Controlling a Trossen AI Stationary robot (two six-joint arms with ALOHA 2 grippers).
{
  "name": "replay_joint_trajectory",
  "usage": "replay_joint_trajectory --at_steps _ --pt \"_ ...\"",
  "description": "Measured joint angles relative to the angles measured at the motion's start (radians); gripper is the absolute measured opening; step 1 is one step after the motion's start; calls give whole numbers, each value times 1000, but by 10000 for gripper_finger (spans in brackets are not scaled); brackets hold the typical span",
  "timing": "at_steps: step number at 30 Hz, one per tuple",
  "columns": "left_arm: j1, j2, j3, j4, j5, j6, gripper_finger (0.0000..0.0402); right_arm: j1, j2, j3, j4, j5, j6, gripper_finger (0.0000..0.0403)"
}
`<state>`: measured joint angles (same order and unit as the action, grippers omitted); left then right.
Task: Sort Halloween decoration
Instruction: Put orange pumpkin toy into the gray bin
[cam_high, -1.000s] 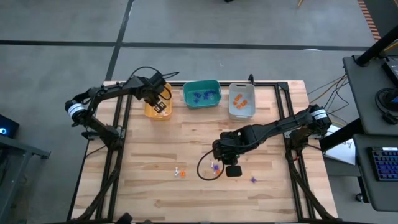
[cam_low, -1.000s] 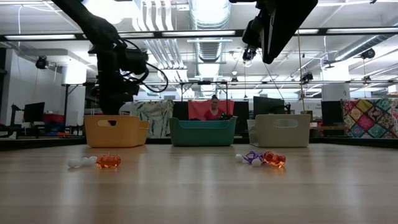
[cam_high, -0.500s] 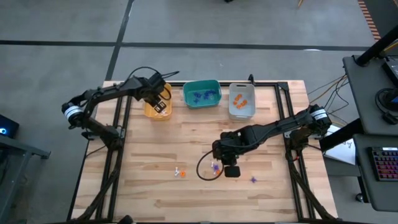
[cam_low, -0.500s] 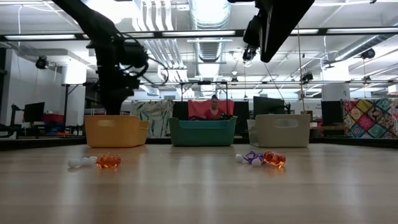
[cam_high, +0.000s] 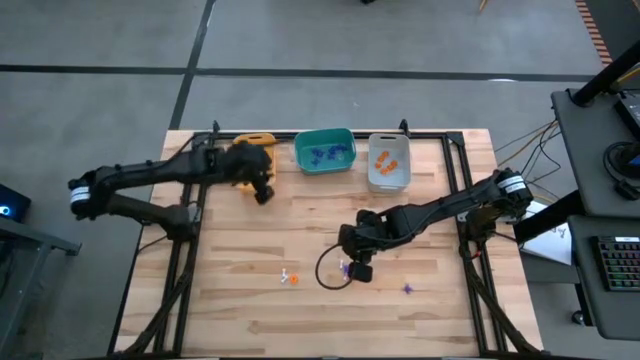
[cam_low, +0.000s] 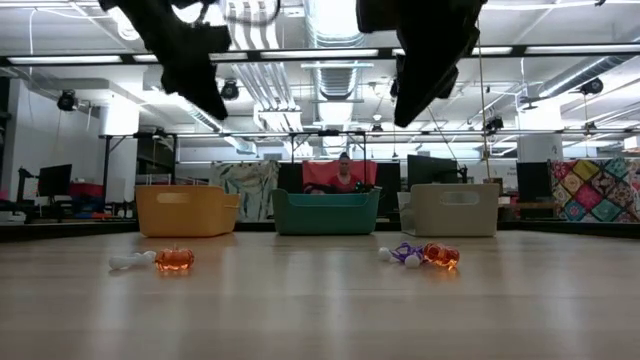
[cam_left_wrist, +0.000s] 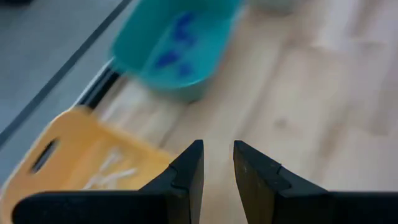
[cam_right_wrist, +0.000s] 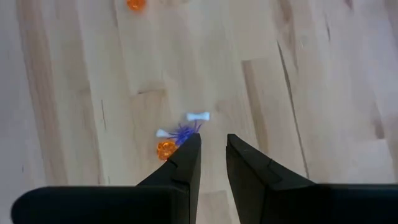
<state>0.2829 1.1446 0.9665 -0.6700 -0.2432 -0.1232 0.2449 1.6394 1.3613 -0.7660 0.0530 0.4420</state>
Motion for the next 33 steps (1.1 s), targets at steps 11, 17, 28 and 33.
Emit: replay_joint_trajectory --at_steps 11,17,28,33 --pt "-425 22 -47 315 -12 -30 70 61 1 -137 33 -7 69 66" --pt "-582 113 -49 426 -180 -25 70 171 1 -235 217 48 10 66" --pt "-649 182 -49 454 -291 -42 70 281 1 -473 709 260 -49 66" --pt "-649 182 -49 461 -298 -43 70 278 1 -512 788 301 -13 69"
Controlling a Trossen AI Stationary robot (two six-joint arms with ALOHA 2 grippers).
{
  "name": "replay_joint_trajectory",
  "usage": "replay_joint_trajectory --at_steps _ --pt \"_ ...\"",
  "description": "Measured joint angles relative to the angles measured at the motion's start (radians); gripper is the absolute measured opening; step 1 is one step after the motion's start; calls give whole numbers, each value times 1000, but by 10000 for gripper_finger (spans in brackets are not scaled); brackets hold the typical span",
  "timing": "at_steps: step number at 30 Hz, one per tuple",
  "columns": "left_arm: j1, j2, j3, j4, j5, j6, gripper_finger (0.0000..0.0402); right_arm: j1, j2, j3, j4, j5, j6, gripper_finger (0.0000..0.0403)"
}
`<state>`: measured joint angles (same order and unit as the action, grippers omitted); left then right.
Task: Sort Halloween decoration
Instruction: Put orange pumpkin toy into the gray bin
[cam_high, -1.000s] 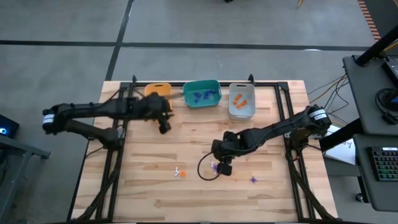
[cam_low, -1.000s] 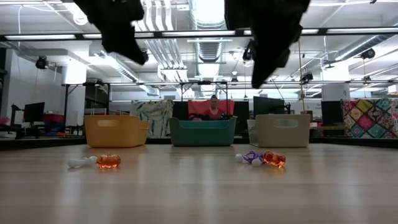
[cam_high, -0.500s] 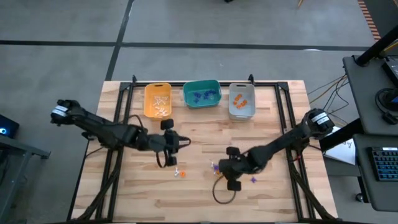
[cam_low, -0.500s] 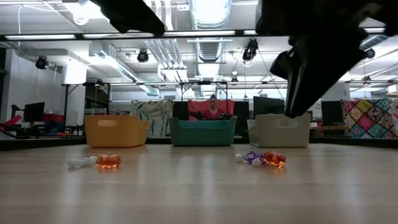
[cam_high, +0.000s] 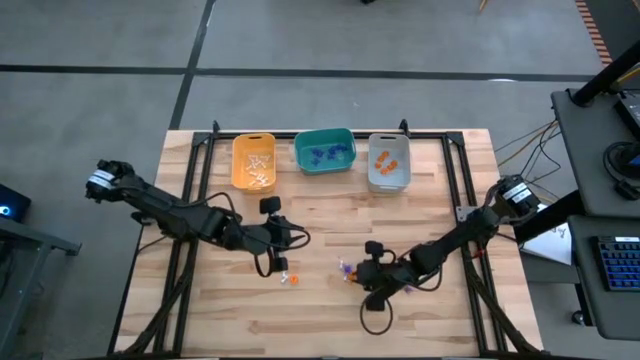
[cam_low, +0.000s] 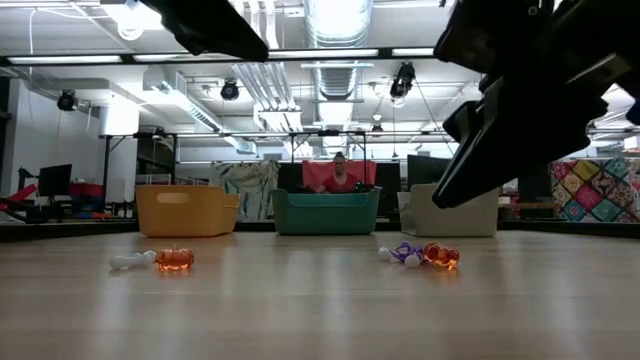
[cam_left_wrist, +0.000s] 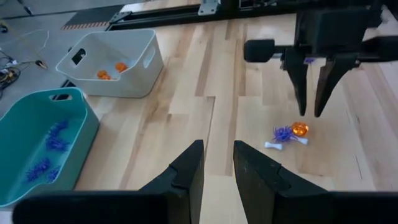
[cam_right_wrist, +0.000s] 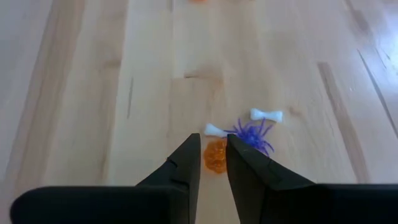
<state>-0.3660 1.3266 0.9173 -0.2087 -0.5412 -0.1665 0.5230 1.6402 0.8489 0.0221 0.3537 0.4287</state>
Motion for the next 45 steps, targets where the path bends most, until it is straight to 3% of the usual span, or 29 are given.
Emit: replay_joint_trajectory --at_steps 12,17,40,45 --pt "0 0 0 19 -2 0 70 1 0 -2 -16 68 71 188" --pt "0 0 0 21 -2 0 70 1 0 -2 -9 69 77 218" --pt "0 0 0 29 -2 0 70 1 180 1 73 85 125 220" --pt "0 0 0 29 -2 0 70 1 181 1 73 91 124 196"
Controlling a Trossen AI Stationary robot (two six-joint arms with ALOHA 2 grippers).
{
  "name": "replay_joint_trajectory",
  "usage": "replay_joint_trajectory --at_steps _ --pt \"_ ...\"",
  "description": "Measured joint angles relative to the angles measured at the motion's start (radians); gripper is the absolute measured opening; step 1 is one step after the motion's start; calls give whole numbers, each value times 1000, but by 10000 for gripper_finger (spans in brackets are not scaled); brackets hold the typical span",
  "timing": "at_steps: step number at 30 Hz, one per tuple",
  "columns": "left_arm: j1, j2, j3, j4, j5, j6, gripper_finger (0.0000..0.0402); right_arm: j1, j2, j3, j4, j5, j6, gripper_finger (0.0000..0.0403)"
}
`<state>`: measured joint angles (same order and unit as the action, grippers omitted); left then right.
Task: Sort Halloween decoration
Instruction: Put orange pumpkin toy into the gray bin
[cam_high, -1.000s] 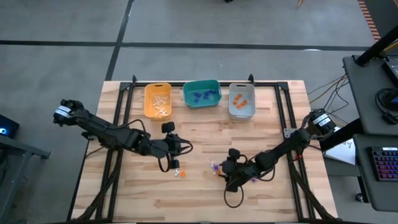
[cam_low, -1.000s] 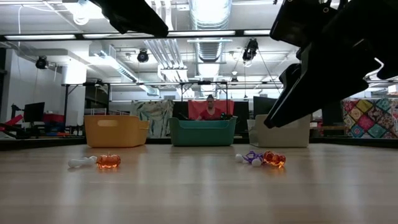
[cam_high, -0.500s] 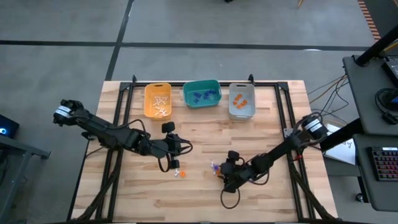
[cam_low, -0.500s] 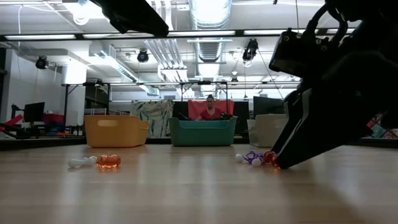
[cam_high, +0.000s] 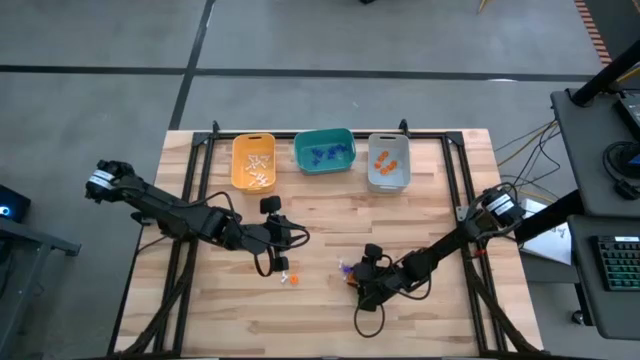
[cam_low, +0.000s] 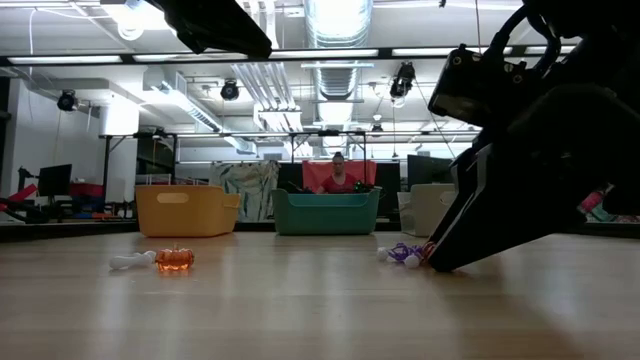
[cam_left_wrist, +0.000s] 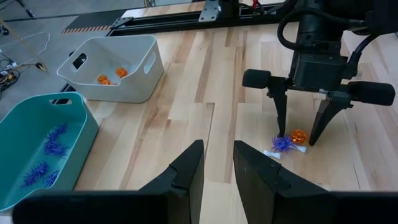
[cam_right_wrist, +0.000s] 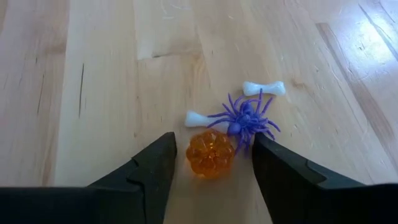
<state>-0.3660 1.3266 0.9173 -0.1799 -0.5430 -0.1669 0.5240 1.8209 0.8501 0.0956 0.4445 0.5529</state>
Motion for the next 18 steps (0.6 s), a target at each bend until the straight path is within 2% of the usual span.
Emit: replay_joint_trajectory --at_steps 8,18 --pt "0 0 0 0 0 0 70 0 -1 0 -3 -7 -3 133" --pt "0 0 0 0 0 0 70 0 -7 -2 -7 -6 -3 82"
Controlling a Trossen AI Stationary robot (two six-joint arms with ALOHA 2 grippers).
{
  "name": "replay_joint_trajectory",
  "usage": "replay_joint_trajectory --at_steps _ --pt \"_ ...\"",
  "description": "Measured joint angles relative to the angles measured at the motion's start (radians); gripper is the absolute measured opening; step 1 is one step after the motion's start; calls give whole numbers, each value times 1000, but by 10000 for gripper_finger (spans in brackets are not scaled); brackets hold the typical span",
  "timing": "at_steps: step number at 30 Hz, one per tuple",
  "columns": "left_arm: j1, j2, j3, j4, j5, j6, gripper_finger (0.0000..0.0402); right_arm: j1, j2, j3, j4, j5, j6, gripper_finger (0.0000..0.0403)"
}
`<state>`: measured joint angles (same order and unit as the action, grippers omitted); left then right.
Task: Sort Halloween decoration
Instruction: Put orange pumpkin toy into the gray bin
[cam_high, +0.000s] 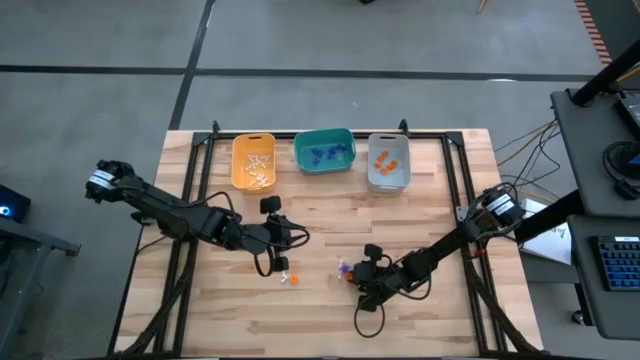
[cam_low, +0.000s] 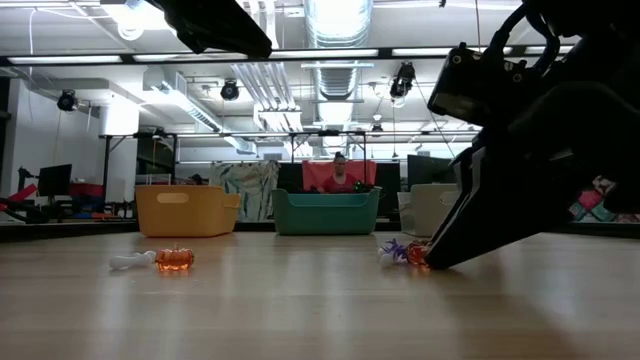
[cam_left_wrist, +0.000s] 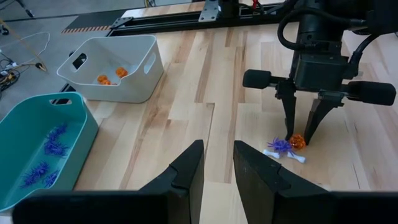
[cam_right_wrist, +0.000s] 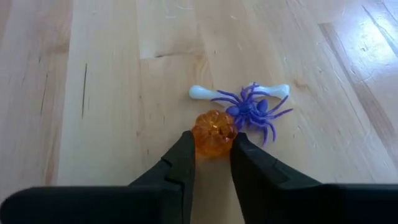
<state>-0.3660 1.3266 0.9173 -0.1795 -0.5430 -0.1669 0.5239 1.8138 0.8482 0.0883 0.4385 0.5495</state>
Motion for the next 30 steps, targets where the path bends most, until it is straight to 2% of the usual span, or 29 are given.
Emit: replay_joint_trajectory --at_steps 8,25,30 --pt "0 0 0 0 0 0 70 -1 -32 -3 -13 -5 -19 68" --pt "0 0 0 -1 0 0 70 -4 -85 -4 -29 5 -30 67" --pt "0 0 -1 0 0 0 70 -33 -142 -4 -48 7 -43 67"
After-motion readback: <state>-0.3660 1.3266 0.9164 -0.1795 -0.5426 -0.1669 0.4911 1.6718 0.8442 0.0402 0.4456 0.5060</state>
